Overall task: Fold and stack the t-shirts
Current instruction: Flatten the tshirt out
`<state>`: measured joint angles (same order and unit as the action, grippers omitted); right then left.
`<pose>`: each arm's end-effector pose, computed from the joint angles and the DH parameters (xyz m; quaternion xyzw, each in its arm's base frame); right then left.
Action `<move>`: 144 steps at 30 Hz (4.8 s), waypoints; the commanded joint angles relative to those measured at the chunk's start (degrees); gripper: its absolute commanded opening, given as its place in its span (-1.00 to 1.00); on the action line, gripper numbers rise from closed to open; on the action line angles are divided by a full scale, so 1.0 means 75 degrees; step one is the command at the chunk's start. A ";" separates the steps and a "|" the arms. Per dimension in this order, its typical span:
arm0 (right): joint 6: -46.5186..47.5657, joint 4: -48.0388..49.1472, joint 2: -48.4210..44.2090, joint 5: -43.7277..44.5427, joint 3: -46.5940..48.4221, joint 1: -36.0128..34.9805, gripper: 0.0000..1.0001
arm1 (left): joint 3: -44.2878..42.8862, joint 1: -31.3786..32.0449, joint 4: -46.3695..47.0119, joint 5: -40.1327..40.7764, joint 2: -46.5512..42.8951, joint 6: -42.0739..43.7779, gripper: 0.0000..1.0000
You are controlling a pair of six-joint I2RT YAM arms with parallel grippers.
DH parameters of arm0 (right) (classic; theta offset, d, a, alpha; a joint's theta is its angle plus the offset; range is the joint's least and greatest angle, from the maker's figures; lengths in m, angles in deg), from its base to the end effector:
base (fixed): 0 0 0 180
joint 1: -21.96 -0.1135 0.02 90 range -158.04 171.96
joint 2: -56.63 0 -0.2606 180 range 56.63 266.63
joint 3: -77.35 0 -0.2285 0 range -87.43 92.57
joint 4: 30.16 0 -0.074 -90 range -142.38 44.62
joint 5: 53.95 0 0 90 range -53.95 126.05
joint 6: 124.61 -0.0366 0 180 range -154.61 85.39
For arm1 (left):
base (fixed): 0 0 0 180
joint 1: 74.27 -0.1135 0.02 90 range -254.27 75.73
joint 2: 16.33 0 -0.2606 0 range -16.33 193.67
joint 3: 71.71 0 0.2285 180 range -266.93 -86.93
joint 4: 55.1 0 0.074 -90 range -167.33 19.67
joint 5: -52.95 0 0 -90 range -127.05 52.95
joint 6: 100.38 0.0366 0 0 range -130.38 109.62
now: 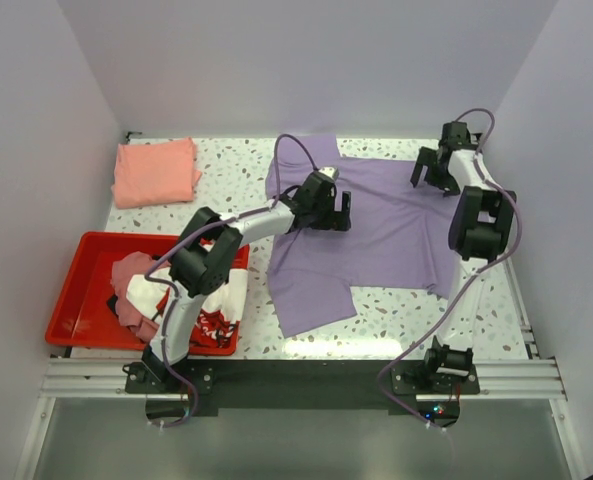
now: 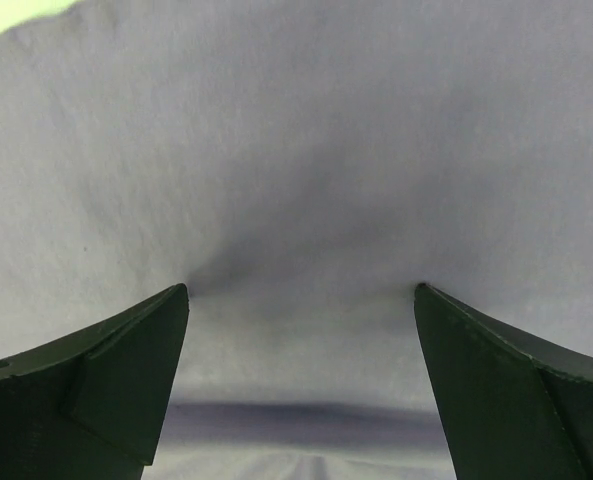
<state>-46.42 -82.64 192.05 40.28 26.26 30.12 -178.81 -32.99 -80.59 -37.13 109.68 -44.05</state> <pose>0.4842 -0.0722 0.1758 0.1767 0.9467 -0.0270 0.2681 0.3520 -0.3091 0.1729 0.0614 0.9198 -0.2363 0.3071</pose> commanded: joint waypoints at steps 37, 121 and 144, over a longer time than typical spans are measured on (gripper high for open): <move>0.1376 0.0830 -0.1952 -0.1082 -0.0179 -0.0291 0.98 | 0.0344 0.0637 -0.1185 0.1425 -0.1660 -0.0632 1.00; -0.1226 0.1334 -0.7931 0.0561 -0.8104 -0.1733 0.98 | -0.3370 -0.2315 -0.2146 0.1264 0.1911 0.0447 1.00; -0.1249 0.1159 -0.7708 0.1065 -0.7963 -0.1733 0.98 | -0.4261 -0.3043 -0.2394 0.0655 0.2744 0.0505 1.00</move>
<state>-55.19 -74.49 134.00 46.12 -35.18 17.20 -209.71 -54.46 -97.16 -29.83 126.82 -42.08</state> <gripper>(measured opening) 0.987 0.997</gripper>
